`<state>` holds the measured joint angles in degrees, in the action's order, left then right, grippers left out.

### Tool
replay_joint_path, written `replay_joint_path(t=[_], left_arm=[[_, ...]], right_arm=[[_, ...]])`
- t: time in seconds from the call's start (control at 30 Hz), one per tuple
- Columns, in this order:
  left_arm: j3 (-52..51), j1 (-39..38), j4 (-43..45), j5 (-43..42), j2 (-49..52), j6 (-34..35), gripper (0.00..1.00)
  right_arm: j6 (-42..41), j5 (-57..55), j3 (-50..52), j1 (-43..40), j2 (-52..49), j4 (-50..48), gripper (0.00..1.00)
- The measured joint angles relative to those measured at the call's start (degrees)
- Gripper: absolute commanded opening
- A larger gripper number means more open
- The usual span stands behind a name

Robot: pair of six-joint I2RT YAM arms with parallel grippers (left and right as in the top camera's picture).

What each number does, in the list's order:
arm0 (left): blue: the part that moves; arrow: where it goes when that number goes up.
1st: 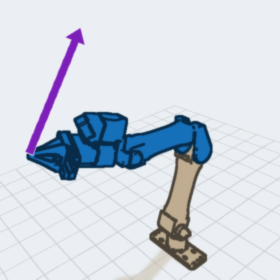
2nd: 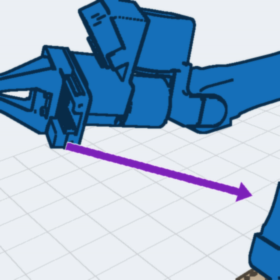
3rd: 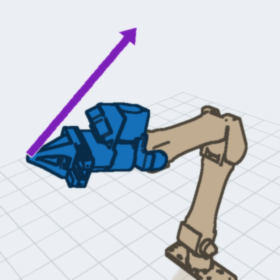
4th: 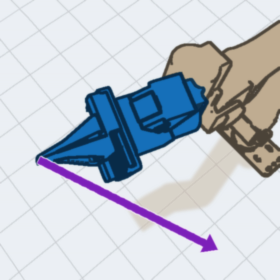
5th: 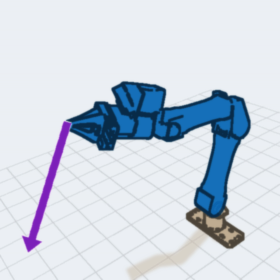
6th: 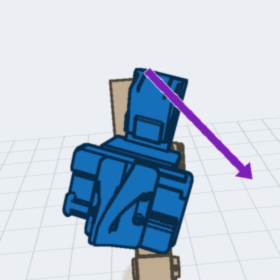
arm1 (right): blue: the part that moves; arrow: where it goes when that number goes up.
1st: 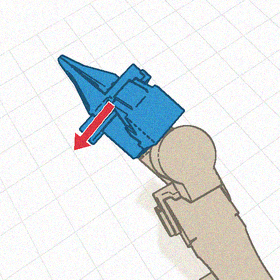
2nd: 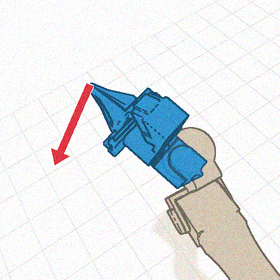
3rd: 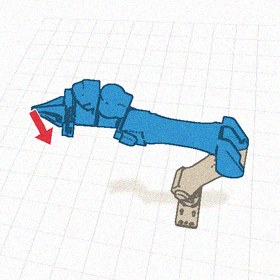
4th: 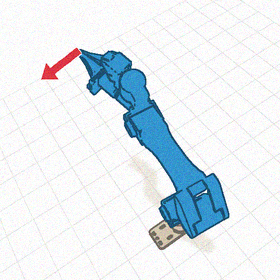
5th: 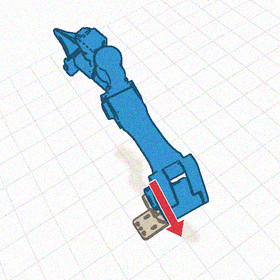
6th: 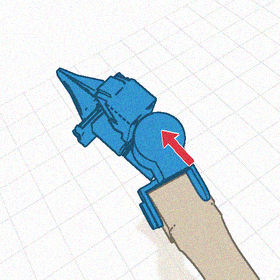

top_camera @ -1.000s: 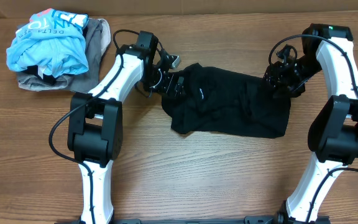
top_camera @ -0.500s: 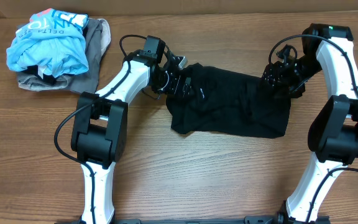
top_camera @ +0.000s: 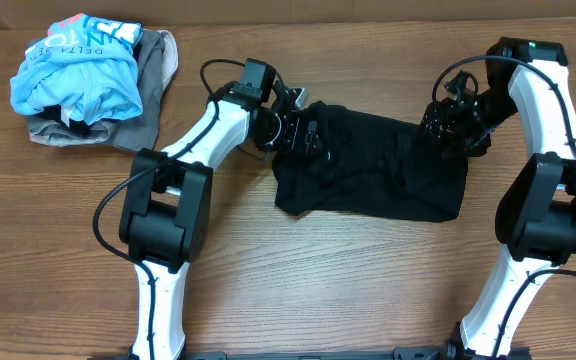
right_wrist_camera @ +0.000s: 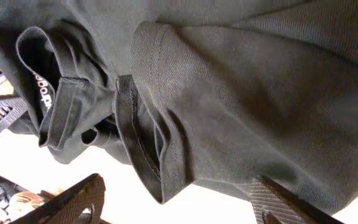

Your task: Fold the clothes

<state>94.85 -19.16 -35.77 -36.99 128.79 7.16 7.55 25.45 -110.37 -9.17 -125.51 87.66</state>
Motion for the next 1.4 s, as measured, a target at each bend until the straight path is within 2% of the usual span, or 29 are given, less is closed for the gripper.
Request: replay_joint_path(t=[0.63,0.83,0.9,0.93,0.97,1.0,1.1,1.13,1.17,1.27,1.4], left_arm=[[0.0,-1.9,1.5,-2.4,0.0,-1.4,1.0],[0.0,-2.6,1.4,-0.4,0.0,-2.8,1.0],[0.0,-3.1,1.2,0.8,0.0,-3.1,0.97],[0.0,-3.4,1.1,1.3,0.0,-3.1,0.93],[0.0,-3.7,1.1,2.1,0.0,-3.1,0.77],[0.0,-4.0,1.0,2.6,0.0,-3.2,0.66],[0.0,-4.6,0.7,4.1,0.0,-3.3,0.2],[0.0,-4.8,0.5,4.6,0.0,-3.1,0.09],[0.0,-4.9,0.1,5.5,0.0,-3.3,0.04],[0.0,-4.8,-1.7,7.7,0.0,-3.1,0.04],[0.2,-3.9,-6.6,9.2,0.0,-2.9,0.04]], right_arm=[[0.0,0.0,0.0,0.0,0.0,-0.6,0.81],[0.0,0.0,0.0,0.0,0.0,-0.5,0.8],[-0.1,0.0,0.0,0.0,0.0,-0.4,0.8],[-0.1,0.0,0.0,0.0,0.0,-0.4,0.79],[0.0,0.0,0.0,0.0,0.0,-0.4,0.76],[0.0,0.0,0.0,0.0,0.0,-0.4,0.72],[-0.2,0.0,0.0,0.0,0.0,-0.3,0.53],[-0.4,-0.1,0.0,0.0,0.0,-0.3,0.47],[-0.3,0.0,0.0,0.0,0.0,-0.3,0.38],[-0.7,-0.2,0.2,0.2,0.0,-0.4,0.06],[-1.4,-0.2,2.0,0.5,0.0,-1.9,0.04]])
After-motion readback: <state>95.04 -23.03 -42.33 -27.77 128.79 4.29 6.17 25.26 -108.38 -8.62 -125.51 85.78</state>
